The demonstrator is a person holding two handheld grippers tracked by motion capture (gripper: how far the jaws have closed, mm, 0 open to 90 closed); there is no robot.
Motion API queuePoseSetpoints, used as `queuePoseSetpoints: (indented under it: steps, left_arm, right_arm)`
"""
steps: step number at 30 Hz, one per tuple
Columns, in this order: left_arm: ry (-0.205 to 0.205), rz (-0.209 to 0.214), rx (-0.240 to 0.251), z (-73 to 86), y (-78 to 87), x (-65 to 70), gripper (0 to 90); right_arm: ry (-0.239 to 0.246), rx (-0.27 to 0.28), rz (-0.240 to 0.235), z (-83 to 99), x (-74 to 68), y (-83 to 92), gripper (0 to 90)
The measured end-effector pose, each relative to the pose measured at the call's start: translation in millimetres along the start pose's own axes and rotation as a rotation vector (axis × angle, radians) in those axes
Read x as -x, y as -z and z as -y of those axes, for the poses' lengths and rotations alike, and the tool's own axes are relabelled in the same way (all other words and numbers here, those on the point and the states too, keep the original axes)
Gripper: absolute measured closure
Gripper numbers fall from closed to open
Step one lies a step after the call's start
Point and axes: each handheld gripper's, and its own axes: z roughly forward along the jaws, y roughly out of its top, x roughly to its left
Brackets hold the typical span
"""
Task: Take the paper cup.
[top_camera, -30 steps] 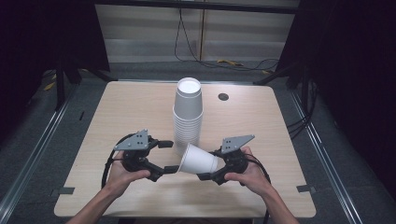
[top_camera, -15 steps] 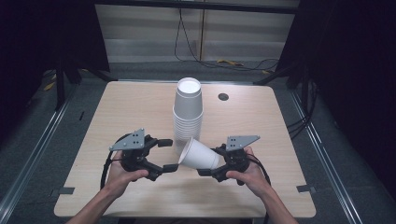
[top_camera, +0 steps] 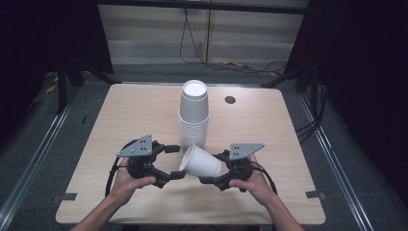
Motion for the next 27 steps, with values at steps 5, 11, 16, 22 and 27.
queuePoseSetpoints:
  steps: [5,11,16,22,27]
  left_arm:
    - [0.003,-0.007,-0.004,0.6,-0.2,-0.3,15.4]
    - [0.01,-0.028,-0.024,4.0,-4.4,-1.3,13.1]
    - [0.018,-0.041,-0.029,6.4,-7.7,-2.3,3.1]
    - [0.02,-0.004,-0.043,9.7,-13.2,-1.7,0.0]
    - [0.019,0.022,-0.058,13.3,-19.4,-0.4,0.0]
  right_arm:
    - [0.006,0.014,-0.019,1.3,-1.8,-2.8,22.6]
    - [0.012,0.042,-0.041,3.6,-3.6,-6.3,22.7]
    - [0.017,0.042,-0.054,3.2,-4.5,-7.4,22.7]
    - [0.025,0.036,-0.074,2.7,-6.7,-9.7,22.8]
    - [0.028,0.039,-0.086,2.6,-8.4,-11.6,22.7]
